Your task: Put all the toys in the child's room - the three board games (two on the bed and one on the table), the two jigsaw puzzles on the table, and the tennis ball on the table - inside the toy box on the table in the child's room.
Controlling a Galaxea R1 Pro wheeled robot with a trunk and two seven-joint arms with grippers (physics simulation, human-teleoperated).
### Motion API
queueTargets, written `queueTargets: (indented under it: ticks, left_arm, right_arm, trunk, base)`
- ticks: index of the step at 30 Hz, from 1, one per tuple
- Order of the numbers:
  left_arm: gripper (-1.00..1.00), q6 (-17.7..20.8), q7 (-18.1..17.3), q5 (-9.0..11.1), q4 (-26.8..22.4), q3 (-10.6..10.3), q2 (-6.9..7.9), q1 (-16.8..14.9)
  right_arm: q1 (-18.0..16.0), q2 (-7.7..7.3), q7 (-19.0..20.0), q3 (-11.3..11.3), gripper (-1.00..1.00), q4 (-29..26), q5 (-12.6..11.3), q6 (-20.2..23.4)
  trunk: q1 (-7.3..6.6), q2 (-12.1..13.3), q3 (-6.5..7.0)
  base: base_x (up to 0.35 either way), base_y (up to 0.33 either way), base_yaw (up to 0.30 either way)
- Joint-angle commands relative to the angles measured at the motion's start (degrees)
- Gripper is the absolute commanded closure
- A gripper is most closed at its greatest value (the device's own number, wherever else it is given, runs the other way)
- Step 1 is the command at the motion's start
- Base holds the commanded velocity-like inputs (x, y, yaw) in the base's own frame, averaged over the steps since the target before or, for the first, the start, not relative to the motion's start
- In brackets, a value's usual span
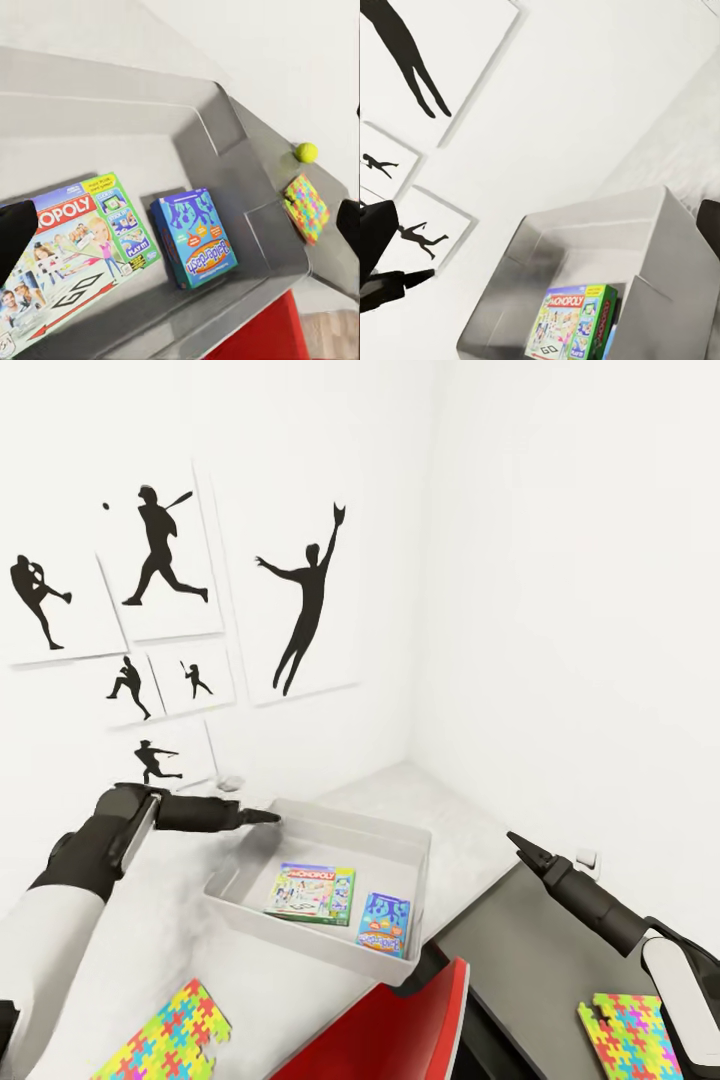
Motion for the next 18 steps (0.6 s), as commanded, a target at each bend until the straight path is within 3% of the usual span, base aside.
queueTargets:
  ticks: [1,9,12,15,18]
  left_arm:
    - [-1.0,0.5,-1.9,-0.1,0.0,0.9,0.7,0.0]
    - [-1.0,-1.0,-13.2,0.0,0.9,6.9,6.33,1.9]
    - [-1.0,-2.0,-16.1,0.0,1.4,8.9,7.65,3.3]
    - [-1.0,-4.3,-19.5,0.0,2.3,13.3,8.76,5.3]
    - [-1.0,-5.2,-20.2,0.0,2.5,16.2,9.06,6.0]
  right_arm:
    - [-0.1,0.03,0.0,-0.1,-1.0,0.0,-0.2,0.4]
    - [-0.1,0.1,0.1,0.0,-1.0,0.0,-0.2,0.4]
    - [-0.1,0.11,0.2,0.0,-1.0,0.0,-0.2,0.3]
    - [-0.1,0.15,0.4,0.0,-1.0,-0.1,-0.3,0.2]
    - [-0.1,0.24,0.4,0.1,-1.0,-0.1,-0.2,0.2]
  trunk:
    - [0.02,-0.1,-0.02]
    - [0.02,-0.1,0.63]
    - [0.02,-0.1,0.89]
    - [0.02,-0.1,1.15]
    - [0.02,-0.1,1.42]
  base:
    - [0.0,0.0,-0.045]
    - [0.0,0.0,-0.059]
    - [0.0,0.0,-0.066]
    - [0.0,0.0,-0.065]
    - [-0.008,0.0,-0.051]
